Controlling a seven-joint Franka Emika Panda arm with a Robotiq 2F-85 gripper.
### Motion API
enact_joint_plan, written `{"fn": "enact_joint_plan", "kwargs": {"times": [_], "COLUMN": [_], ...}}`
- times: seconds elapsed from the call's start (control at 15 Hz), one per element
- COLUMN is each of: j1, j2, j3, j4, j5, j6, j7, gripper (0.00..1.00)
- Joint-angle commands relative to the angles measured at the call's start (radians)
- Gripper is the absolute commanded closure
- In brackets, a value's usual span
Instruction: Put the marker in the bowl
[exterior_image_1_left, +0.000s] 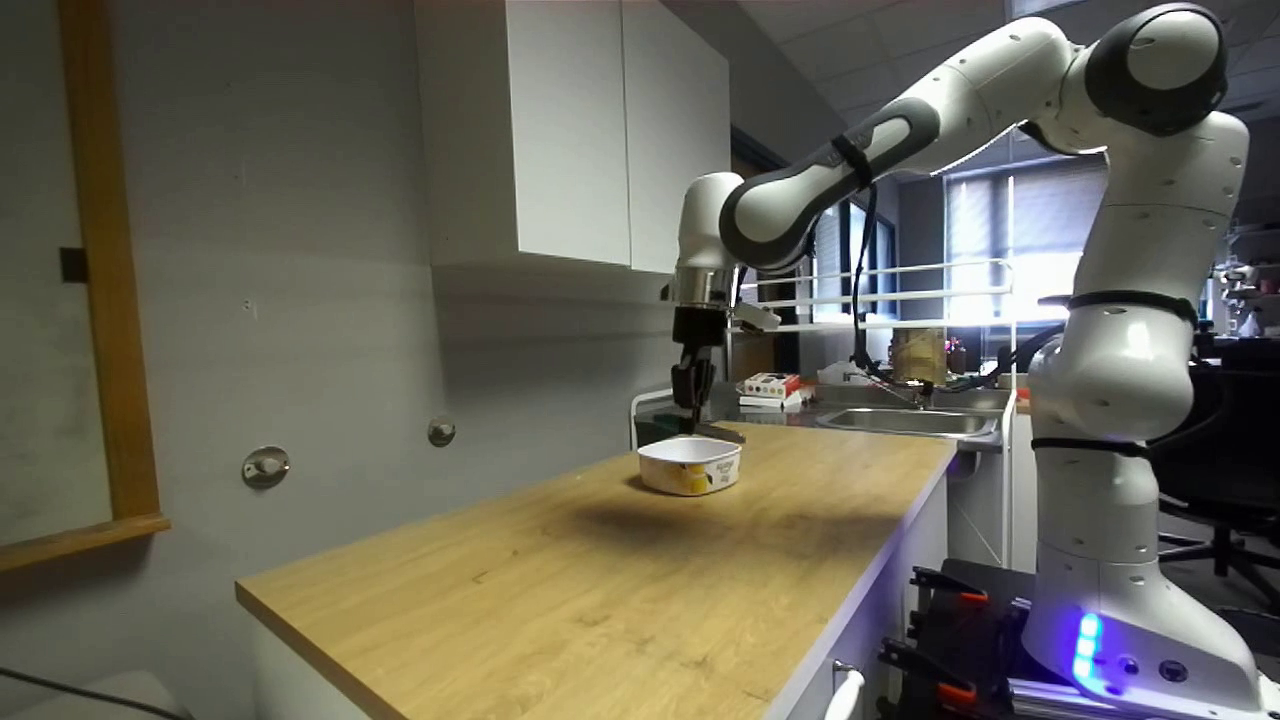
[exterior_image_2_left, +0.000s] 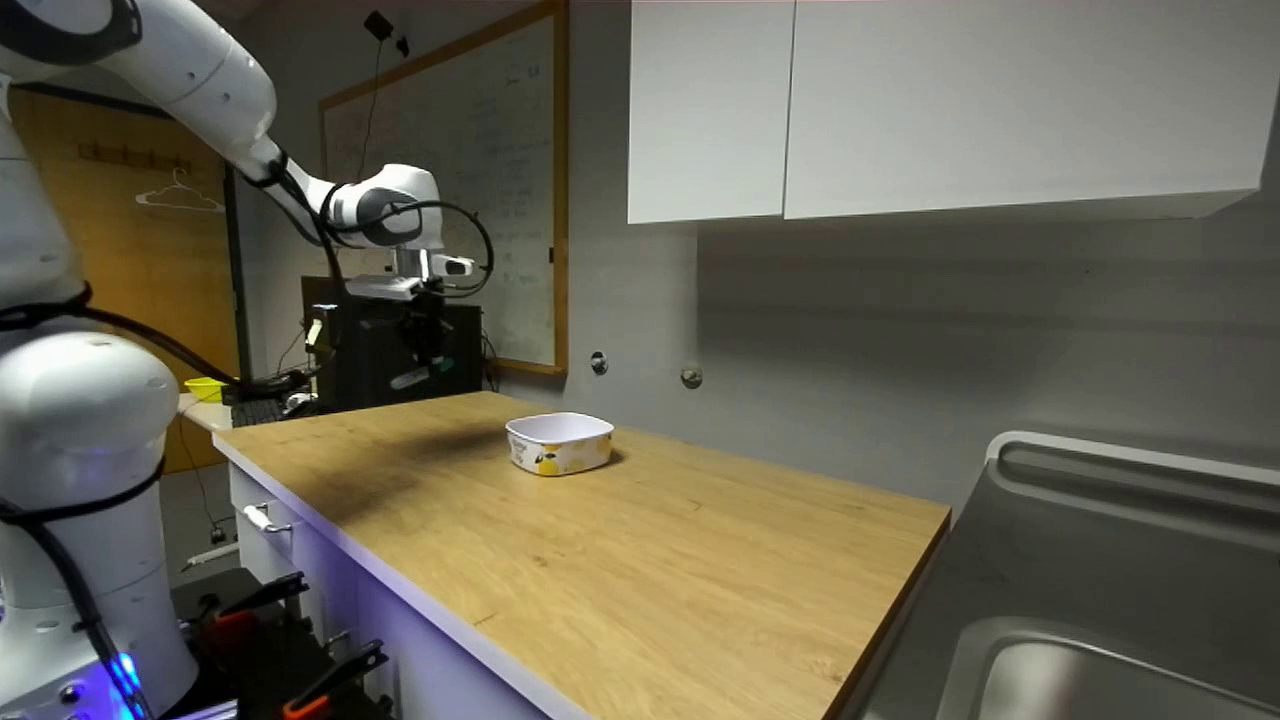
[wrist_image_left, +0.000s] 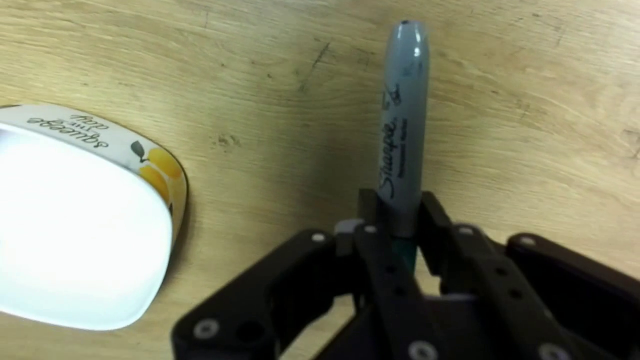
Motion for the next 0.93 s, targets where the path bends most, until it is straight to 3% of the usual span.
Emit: {"fn": "enact_joint_plan", "kwargs": {"times": [0.0,0.4,0.87], "j1": [-0.019,-0.060,-0.125], "j2": [0.027,0.100,0.268], "j3": [-0.031,-0.079,-0.131], "j4": [0.098,0.267,0.466], "j5": [0.015,0.014,0.017], "j6": [-0.065,-0.145,-0.215], "j7": [-0.034,-0.069,-0.109], "gripper": [0.89,0.89,0.89]}}
